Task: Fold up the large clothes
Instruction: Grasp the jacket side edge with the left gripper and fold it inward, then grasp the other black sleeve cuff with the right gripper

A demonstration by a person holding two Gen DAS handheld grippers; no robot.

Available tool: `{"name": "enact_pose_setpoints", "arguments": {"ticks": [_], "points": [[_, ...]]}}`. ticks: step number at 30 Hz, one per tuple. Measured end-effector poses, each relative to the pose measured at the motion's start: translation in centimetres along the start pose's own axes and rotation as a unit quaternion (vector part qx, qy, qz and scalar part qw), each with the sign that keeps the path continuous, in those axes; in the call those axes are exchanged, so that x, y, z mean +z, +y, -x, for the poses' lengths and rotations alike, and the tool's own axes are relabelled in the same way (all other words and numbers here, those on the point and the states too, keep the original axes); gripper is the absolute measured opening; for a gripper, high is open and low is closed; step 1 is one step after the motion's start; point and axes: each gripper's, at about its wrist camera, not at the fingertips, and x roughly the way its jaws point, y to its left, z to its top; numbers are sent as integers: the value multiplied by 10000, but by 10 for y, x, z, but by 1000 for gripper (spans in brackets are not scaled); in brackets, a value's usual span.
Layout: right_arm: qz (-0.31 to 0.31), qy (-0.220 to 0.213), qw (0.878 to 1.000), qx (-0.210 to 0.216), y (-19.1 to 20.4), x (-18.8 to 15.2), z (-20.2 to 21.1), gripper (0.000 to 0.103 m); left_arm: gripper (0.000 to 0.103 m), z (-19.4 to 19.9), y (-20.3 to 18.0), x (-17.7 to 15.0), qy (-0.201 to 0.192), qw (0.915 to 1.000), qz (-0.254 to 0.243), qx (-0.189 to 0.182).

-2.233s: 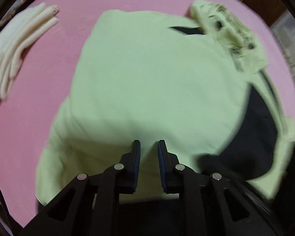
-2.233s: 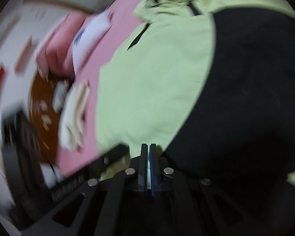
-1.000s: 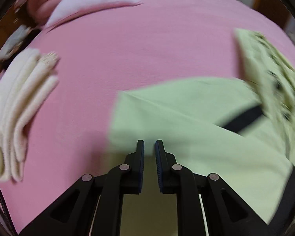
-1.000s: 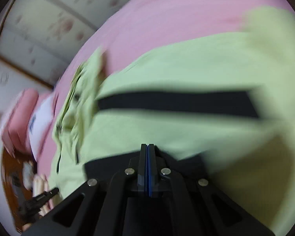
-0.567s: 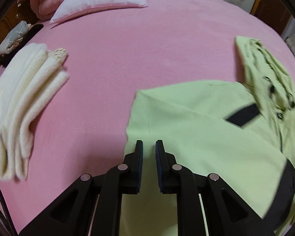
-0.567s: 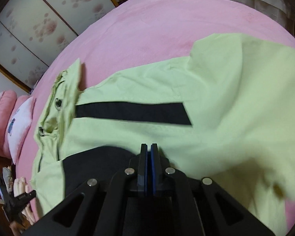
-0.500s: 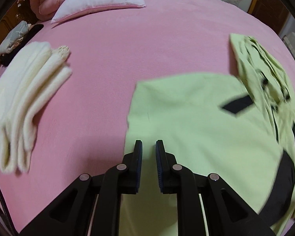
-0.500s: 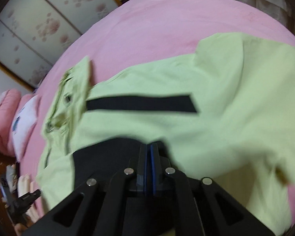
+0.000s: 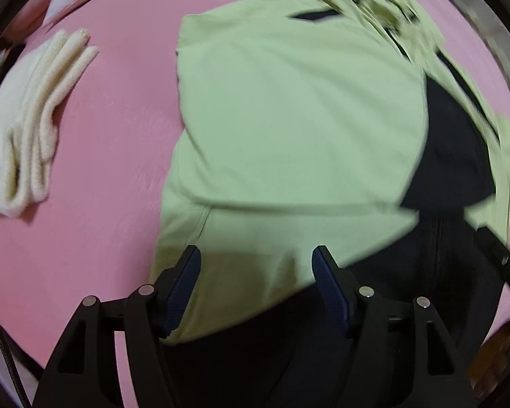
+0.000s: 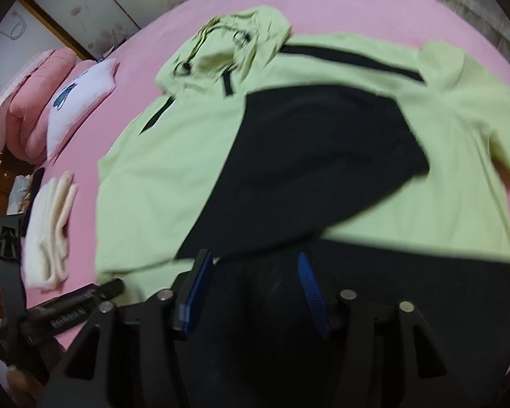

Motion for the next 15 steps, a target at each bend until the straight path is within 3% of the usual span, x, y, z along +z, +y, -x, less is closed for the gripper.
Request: {"name": "enact_pose_setpoints", "arguments": {"ticks": [1, 4, 7, 10, 15], "points": [[-33, 17, 10000, 13, 2, -4, 3, 67, 77, 6, -3, -6, 35, 9999, -128, 49], [-79, 71, 9999, 75, 15, -21, 10, 75, 81, 21, -10, -23, 54, 9995, -304, 90], [-63, 165, 9998, 135, 22, -33, 12, 76, 82, 33, -12, -33, 169, 9991, -397, 55], [-91, 257, 9994, 201, 22, -44, 12, 76, 83, 39, -23, -46, 272, 9977, -550, 283], [-663, 523, 9940, 693, -6, -58, 8, 76, 83, 48, -55, -66, 424, 9966, -629, 319]]}}
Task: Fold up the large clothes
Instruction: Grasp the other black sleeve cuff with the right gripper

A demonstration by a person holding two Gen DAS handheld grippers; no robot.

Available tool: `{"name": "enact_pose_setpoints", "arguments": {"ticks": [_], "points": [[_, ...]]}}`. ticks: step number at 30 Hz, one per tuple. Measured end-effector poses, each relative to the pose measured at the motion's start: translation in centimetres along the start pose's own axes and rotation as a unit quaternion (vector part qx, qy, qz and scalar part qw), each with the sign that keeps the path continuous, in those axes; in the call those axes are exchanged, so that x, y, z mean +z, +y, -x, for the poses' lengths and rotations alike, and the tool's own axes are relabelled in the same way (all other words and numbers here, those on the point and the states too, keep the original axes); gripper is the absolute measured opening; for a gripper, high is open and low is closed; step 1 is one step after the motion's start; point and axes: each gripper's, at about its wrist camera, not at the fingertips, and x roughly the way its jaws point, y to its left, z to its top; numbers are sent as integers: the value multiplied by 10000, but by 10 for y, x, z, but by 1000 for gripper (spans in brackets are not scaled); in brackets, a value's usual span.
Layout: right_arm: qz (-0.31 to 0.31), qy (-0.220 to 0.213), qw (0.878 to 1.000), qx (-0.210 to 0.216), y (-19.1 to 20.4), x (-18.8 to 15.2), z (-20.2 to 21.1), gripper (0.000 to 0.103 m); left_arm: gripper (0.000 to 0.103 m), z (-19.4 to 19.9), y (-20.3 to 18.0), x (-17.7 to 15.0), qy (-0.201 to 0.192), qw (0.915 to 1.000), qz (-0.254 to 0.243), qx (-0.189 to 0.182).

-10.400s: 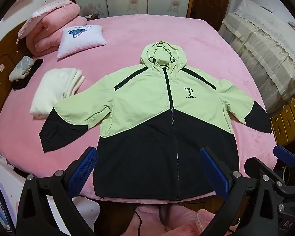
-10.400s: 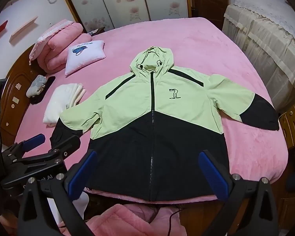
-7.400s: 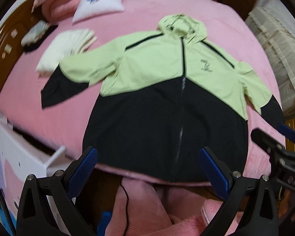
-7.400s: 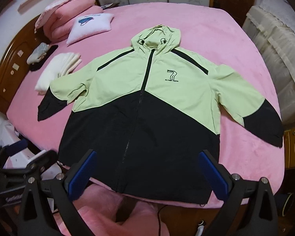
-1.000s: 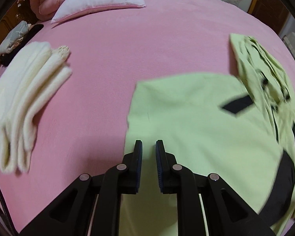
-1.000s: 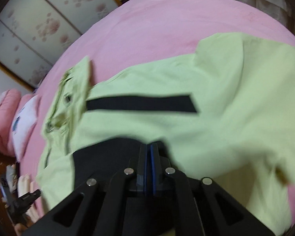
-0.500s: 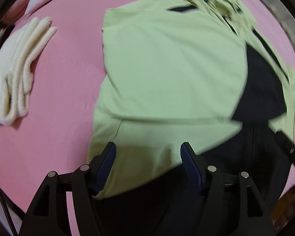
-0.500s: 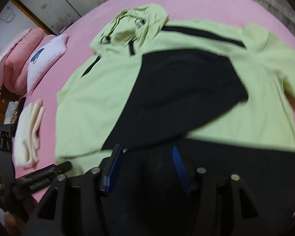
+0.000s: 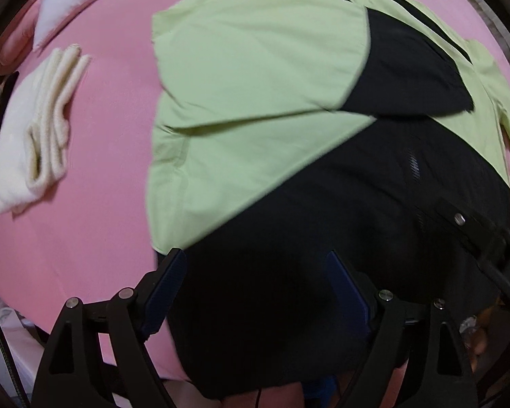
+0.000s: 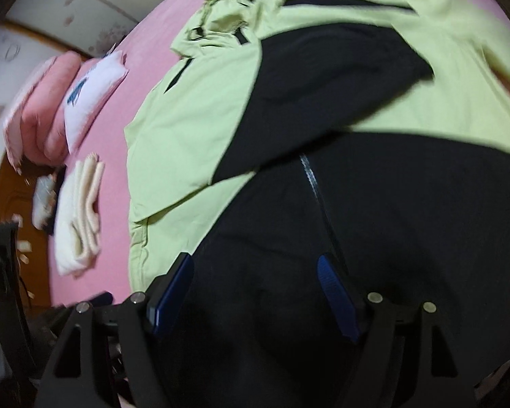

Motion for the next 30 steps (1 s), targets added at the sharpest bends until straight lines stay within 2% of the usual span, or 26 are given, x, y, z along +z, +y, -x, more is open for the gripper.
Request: {"name": "enact_pose_setpoints", "arguments": {"ticks": [2, 7, 9, 13, 15, 20, 23, 28, 30], "points": [[-290, 93, 9994, 182, -19, -1, 2, 76, 83, -1, -16, -5, 123, 9999, -33, 69], [-920, 634, 9935, 229, -70, -1, 13, 77, 84, -12, -64, -14, 581, 9977, 25, 337], [-1044, 721, 9914, 311, -98, 2, 25, 77, 84, -16, -90, -16, 768, 9963, 79, 372], [-1091, 816, 9906, 123, -160, 11, 54, 88, 84, -18, -156, -16, 1008, 9943, 116, 331], [-1056, 849, 9908, -44, -188, 18, 69, 88, 84, -18, -191, -13, 1085, 9937, 62, 259], [-1185, 814, 9892, -275, -263, 39, 108, 88, 84, -12, -287, 6, 1122, 9928, -347, 221], [-1515, 758, 9850, -320, -311, 50, 130, 88, 84, -4, -333, 17, 1070, 9924, -582, 183], [-2322, 518, 9706, -359, -389, 68, 160, 88, 84, 10, -400, 34, 961, 9887, -1131, 205], [-2696, 237, 9617, -435, -421, 78, 176, 88, 84, 12, -420, 39, 954, 9876, -1239, 132]]}}
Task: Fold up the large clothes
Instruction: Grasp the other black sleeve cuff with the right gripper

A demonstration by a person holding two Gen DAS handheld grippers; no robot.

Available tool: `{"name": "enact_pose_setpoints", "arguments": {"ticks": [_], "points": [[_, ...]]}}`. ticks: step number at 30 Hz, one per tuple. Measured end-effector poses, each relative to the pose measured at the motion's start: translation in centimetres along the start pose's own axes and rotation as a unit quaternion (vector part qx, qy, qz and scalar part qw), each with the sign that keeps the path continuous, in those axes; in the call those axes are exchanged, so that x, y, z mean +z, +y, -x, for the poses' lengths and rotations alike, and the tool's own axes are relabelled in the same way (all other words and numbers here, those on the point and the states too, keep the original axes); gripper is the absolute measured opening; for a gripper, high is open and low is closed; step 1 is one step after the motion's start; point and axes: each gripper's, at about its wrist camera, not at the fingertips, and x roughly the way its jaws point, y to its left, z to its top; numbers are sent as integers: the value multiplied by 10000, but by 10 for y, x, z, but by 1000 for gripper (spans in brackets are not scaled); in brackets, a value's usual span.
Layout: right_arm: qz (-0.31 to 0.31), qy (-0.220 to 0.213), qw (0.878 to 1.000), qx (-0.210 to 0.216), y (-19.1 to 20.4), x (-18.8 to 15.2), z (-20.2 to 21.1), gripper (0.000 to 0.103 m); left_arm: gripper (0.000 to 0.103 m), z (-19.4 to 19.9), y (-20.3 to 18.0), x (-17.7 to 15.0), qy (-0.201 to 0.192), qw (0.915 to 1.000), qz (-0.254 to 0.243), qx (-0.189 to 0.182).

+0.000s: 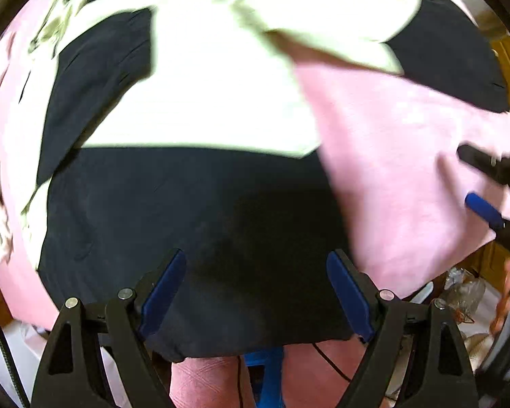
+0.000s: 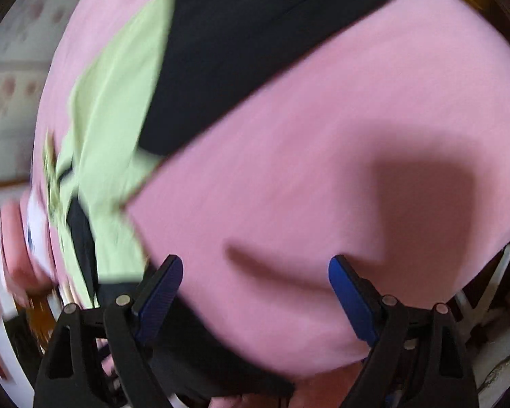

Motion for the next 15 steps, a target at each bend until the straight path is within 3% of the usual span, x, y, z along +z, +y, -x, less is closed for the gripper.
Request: {"name": "enact_pose_setpoints", "arguments": {"ticks": [7, 12, 15], "points": [[-953, -575, 9932, 342, -48, 66, 20, 88, 84, 1, -45, 42, -112, 9998, -113, -91], [-1290, -934, 9872, 6, -50, 101, 23, 88, 84, 9, -79, 65, -459, 9985, -291, -88], [-988, -1336, 9854, -366, -39, 116, 28, 89, 84, 5, -90, 75, -445, 9984, -324, -159]]}}
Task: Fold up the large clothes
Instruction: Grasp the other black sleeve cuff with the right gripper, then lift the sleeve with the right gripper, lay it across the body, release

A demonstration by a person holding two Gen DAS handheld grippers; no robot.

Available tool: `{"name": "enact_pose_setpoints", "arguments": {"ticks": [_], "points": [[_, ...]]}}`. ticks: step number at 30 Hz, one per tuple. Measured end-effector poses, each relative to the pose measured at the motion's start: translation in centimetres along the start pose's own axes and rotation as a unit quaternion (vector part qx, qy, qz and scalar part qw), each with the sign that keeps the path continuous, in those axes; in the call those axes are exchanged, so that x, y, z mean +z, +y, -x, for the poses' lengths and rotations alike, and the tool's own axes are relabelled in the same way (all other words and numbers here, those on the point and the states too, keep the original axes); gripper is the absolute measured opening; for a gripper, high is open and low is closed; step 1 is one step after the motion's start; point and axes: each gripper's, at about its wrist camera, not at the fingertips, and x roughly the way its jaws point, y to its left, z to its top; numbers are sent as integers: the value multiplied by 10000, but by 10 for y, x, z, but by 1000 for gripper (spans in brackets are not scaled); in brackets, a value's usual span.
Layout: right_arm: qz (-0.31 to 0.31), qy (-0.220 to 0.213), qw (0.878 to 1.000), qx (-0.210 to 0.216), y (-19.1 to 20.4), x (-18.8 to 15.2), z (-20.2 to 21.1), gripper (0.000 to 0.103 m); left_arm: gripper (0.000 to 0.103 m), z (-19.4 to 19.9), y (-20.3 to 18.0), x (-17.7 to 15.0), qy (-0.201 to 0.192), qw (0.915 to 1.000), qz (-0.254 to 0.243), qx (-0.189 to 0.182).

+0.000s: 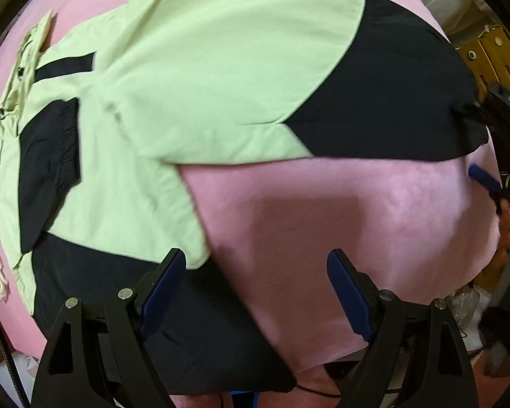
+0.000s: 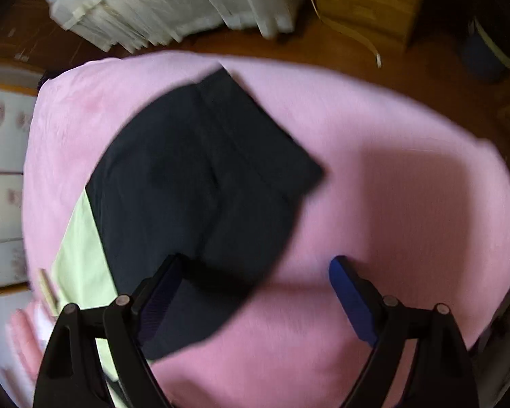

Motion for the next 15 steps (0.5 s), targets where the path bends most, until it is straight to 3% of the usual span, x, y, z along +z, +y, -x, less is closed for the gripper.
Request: {"name": "enact_pose_setpoints", "arguments": {"ticks": [4, 9, 12, 14, 15], "points": [[536, -299, 9975, -342, 20, 8, -7, 90, 84, -8, -6, 7, 164, 9998, 38, -139], [1123, -685, 9897, -558, 37, 8, -8, 87, 84, -19, -3, 9, 263, 9995, -154, 65], [1252, -816, 9866, -658, 38, 7, -5, 77, 84, -21, 2, 8, 266, 9994, -158, 132], [1341, -875, 9844, -726, 34, 6, 0, 66, 84, -22, 6, 10, 276, 9994, -124, 148], [1436, -914, 9824, -765, 35, 5, 2, 55, 84, -23, 9, 11, 290, 9994, -102, 156]]}}
